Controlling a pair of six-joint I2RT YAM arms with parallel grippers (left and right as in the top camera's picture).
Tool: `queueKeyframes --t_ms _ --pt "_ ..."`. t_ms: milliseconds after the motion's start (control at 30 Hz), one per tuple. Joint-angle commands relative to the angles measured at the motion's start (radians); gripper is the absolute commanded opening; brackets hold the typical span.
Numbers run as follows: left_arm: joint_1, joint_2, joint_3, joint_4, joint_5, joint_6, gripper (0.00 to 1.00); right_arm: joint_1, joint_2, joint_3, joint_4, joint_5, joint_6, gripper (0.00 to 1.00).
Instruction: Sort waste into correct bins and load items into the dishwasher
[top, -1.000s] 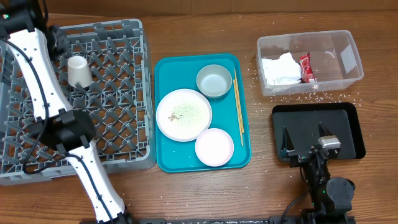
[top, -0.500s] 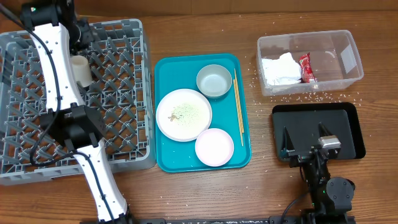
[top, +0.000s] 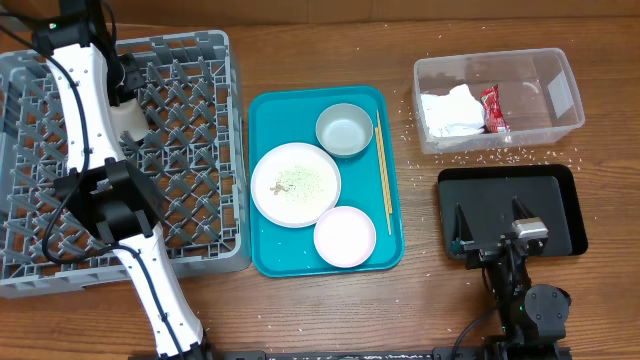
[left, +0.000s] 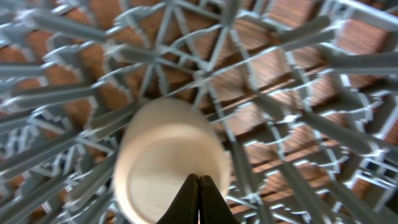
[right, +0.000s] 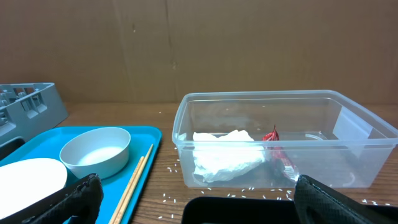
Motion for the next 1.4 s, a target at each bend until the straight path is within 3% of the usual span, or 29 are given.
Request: queueKeyframes --t_ms 0,167,300,500,700,800,833,900,933,1200,1367 --pt "0.019 0.005 -0.023 -0.051 -0.172 -0.092 0.04 -0.005 -0.010 -0.010 0.007 0.013 -0.001 1.00" --pt "0.019 -0.014 -0.005 -0.106 -0.313 -0.197 0.04 -0.005 -0.010 -0.010 0.007 0.013 -0.001 1.00" --pt "0.019 -0.064 0.055 -0.123 -0.282 -0.210 0.04 -0.005 -0.010 -0.010 0.007 0.013 -0.001 1.00" --pt "-0.009 -0.175 0.128 -0.088 -0.056 -0.195 0.04 -0.005 -0.010 -0.010 0.007 0.012 -0.001 1.00" --pt "-0.115 -0.313 0.161 0.003 0.348 -0.036 0.04 -0.005 -0.010 -0.010 0.007 0.013 -0.001 1.00" --pt "-0.212 -0.330 0.161 0.016 0.524 0.040 0.20 -0.005 -0.010 -0.010 0.007 0.013 -0.001 1.00" --pt "-0.246 -0.328 0.159 0.010 0.551 0.053 0.34 -0.005 -0.010 -0.010 0.007 0.013 -0.001 1.00" --pt "-0.323 -0.316 0.150 -0.016 0.558 0.059 0.79 -0.005 -0.010 -0.010 0.007 0.013 -0.001 1.00" --pt "-0.362 -0.307 0.144 -0.031 0.549 0.068 0.88 -0.005 -0.010 -0.010 0.007 0.013 -0.001 1.00" --pt "-0.656 -0.133 0.135 -0.095 0.386 0.117 0.96 -0.005 -0.010 -0.010 0.006 0.013 -0.001 1.00" --pt "-0.767 0.005 0.135 -0.061 0.256 0.131 0.79 -0.005 -0.010 -0.010 0.007 0.013 -0.001 1.00"
